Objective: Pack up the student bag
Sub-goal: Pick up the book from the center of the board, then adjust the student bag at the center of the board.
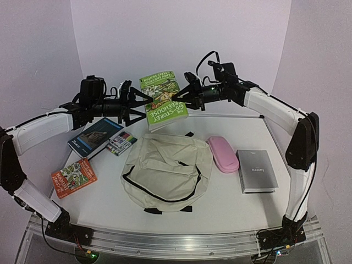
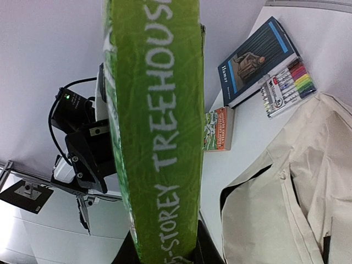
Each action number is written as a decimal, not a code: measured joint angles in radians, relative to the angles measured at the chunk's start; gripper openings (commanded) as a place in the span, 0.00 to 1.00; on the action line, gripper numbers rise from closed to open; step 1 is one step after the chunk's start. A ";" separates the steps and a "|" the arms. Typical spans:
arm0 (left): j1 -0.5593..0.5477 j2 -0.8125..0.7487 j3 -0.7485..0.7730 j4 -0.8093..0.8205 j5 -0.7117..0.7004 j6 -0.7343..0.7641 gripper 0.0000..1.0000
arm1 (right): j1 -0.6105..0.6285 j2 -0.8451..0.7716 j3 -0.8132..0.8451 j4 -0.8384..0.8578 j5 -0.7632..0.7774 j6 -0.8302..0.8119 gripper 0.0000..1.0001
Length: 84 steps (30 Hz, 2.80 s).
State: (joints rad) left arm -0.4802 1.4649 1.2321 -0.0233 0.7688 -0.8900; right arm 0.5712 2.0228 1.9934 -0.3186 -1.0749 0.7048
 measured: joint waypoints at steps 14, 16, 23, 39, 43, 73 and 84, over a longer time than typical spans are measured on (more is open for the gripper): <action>0.007 0.003 -0.100 0.264 0.045 -0.165 0.78 | 0.034 -0.015 -0.080 0.147 -0.062 0.126 0.00; 0.011 -0.010 -0.123 0.266 0.040 -0.170 0.91 | 0.034 -0.016 -0.080 0.153 -0.066 0.137 0.00; 0.027 -0.055 -0.157 0.190 -0.012 -0.167 1.00 | 0.034 -0.017 -0.078 0.214 -0.075 0.181 0.00; 0.021 -0.034 -0.157 0.338 0.058 -0.247 0.20 | 0.029 -0.018 -0.131 0.279 -0.082 0.219 0.00; 0.021 -0.052 -0.176 0.334 0.048 -0.258 0.00 | 0.028 -0.018 -0.143 0.280 -0.082 0.207 0.47; 0.043 0.189 -0.083 -0.588 -0.353 -0.044 0.00 | 0.025 0.005 -0.431 -0.346 0.462 -0.810 0.75; 0.059 0.517 0.305 -0.600 -0.327 0.063 0.00 | 0.018 0.084 -0.432 -0.359 0.480 -0.831 0.75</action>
State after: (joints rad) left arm -0.4212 1.9819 1.5376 -0.6234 0.4422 -0.8273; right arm 0.5888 2.1068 1.5614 -0.6774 -0.5946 -0.1259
